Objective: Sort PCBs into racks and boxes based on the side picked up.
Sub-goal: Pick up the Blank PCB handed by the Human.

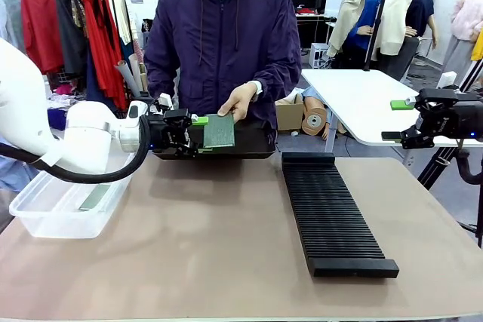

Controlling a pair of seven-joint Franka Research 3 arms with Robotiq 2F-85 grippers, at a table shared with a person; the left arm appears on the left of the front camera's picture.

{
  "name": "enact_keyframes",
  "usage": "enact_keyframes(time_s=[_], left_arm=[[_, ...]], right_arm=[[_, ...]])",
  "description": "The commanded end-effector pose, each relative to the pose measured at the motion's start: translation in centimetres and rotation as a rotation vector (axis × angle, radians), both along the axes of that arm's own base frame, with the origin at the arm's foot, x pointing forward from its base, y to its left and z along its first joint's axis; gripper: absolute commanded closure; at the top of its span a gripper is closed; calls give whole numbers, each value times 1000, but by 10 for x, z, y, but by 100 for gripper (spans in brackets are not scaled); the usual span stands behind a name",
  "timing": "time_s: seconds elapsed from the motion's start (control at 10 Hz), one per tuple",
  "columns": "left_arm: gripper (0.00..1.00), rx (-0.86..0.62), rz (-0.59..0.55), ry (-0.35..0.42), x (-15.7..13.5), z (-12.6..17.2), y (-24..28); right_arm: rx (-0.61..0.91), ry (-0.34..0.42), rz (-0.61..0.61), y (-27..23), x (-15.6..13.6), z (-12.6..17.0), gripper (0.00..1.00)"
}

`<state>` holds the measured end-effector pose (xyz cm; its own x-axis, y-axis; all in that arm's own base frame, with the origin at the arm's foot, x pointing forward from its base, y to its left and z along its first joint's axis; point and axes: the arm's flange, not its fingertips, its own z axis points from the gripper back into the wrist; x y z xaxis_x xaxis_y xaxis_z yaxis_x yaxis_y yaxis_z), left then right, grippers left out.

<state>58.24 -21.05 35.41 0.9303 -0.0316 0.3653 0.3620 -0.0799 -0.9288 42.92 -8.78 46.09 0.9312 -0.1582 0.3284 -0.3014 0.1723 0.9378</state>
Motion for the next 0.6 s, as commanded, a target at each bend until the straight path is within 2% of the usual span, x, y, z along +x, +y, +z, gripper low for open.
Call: enact_keyframes(time_s=[0.0,0.2,0.5], left_arm=[[3,-25,32,-27,6,0,-6],[27,-34,52,-25,10,-2,-7],[80,-43,63,-18,12,-3,-8]], right_arm=[[0,-7,0,1,-1,1,0],[0,-7,0,1,-1,1,0],[0,-7,0,1,-1,1,0]])
